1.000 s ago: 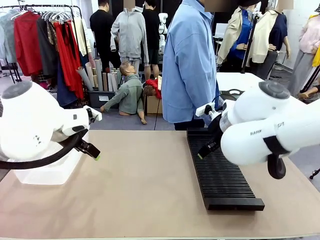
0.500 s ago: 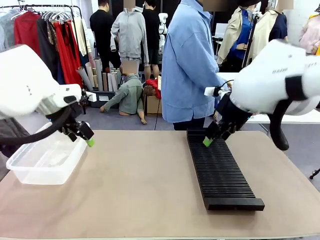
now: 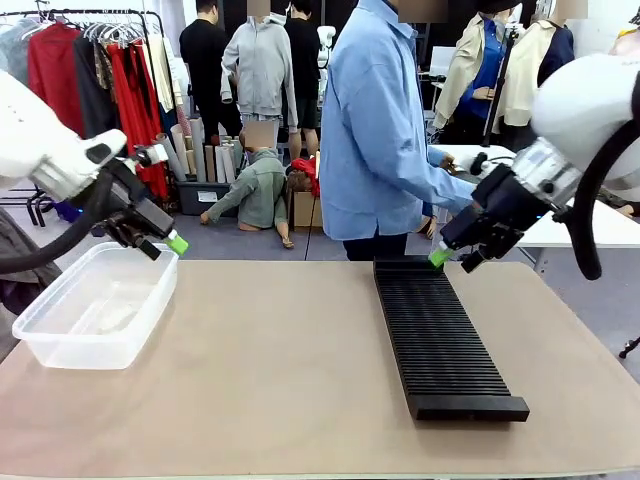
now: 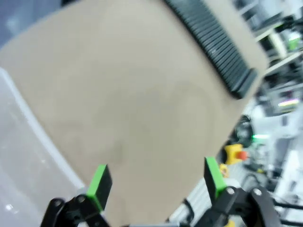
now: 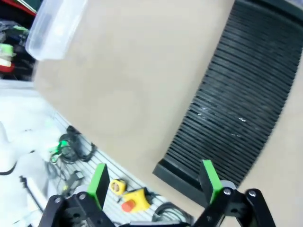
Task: Sort PCBs into racks and boxes based on the side picked up.
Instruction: Pick up the Blank PCB handed by the Human.
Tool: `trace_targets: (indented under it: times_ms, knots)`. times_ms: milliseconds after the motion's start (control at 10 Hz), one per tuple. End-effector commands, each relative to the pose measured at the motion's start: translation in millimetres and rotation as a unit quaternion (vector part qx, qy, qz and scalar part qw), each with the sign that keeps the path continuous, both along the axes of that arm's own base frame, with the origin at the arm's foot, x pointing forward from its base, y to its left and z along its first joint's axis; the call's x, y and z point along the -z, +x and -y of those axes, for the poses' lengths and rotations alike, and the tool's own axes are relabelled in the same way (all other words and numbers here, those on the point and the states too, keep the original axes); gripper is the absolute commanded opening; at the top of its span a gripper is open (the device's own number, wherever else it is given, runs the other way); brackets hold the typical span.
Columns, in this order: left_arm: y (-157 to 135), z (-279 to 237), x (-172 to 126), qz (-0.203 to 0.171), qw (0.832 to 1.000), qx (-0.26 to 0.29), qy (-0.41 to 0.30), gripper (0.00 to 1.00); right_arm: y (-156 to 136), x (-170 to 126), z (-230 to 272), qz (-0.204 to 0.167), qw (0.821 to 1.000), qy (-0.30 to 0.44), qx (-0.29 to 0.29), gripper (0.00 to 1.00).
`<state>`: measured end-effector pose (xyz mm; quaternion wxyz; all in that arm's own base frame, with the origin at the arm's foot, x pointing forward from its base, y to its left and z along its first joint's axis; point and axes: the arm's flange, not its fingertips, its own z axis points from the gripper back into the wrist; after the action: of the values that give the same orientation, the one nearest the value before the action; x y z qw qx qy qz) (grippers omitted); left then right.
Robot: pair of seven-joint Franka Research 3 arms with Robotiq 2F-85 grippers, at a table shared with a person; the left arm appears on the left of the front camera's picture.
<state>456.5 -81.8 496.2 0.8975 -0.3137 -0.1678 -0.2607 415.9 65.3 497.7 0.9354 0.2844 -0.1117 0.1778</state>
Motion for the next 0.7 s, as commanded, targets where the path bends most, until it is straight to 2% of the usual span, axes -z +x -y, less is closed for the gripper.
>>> trace_targets:
  times_ms: [0, 300, 600]
  knots:
    - [7, -34, 9, -0.015, 0.997, -0.008, -0.080, 1.00, -1, 4, 33, -0.004, 0.996, 0.091, -0.001, 1.00]
    - [-6, -76, 6, 0.014, 0.984, -0.051, -0.173, 1.00, -19, 4, 88, 0.011, 0.980, 0.197, 0.028, 1.00]
    - [-7, -120, 1, 0.025, 0.962, -0.091, -0.258, 1.00, -24, 15, 142, 0.012, 0.953, 0.297, 0.068, 1.00]
